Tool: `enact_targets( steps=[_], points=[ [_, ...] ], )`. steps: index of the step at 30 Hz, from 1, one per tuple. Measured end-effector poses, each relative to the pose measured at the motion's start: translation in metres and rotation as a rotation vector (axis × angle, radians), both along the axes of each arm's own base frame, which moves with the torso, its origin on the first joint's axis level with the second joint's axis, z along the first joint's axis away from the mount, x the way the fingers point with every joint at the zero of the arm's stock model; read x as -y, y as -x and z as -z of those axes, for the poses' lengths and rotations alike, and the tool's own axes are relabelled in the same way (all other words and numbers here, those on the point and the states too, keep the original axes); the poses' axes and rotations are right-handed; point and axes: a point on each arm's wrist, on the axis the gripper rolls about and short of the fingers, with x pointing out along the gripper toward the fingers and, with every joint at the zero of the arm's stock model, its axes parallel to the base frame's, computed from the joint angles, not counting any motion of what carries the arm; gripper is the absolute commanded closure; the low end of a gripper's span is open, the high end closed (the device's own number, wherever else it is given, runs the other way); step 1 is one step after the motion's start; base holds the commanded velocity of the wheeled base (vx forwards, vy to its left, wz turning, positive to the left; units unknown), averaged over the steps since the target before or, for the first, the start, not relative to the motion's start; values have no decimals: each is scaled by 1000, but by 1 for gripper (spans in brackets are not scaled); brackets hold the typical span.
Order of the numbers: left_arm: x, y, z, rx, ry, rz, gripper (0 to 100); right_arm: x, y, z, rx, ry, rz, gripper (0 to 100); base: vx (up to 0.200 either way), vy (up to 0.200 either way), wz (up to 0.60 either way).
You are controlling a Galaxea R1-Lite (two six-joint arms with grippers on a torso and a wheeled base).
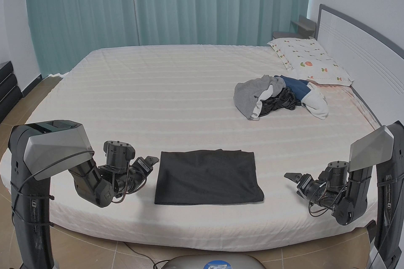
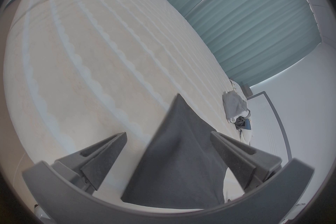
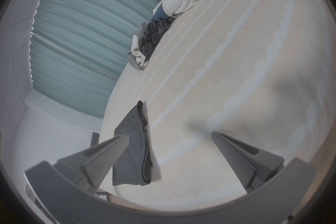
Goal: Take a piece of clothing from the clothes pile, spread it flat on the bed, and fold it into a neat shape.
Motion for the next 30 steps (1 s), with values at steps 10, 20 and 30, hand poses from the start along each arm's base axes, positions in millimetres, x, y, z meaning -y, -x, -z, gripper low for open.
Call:
enact_targets(
  steps=[10, 20, 30],
  points=[
    [2, -8, 3, 28, -56, 36, 0, -1, 0, 1, -2, 1, -2, 0, 0, 0, 0],
    [-1, -13, 14, 53, -127, 19, 0, 0, 1, 2, -6, 3, -3, 0, 0, 0, 0],
    [-1, -11, 24, 56, -152, 34, 0, -1, 1, 2, -6, 5, -4, 0, 0, 0, 0]
  ],
)
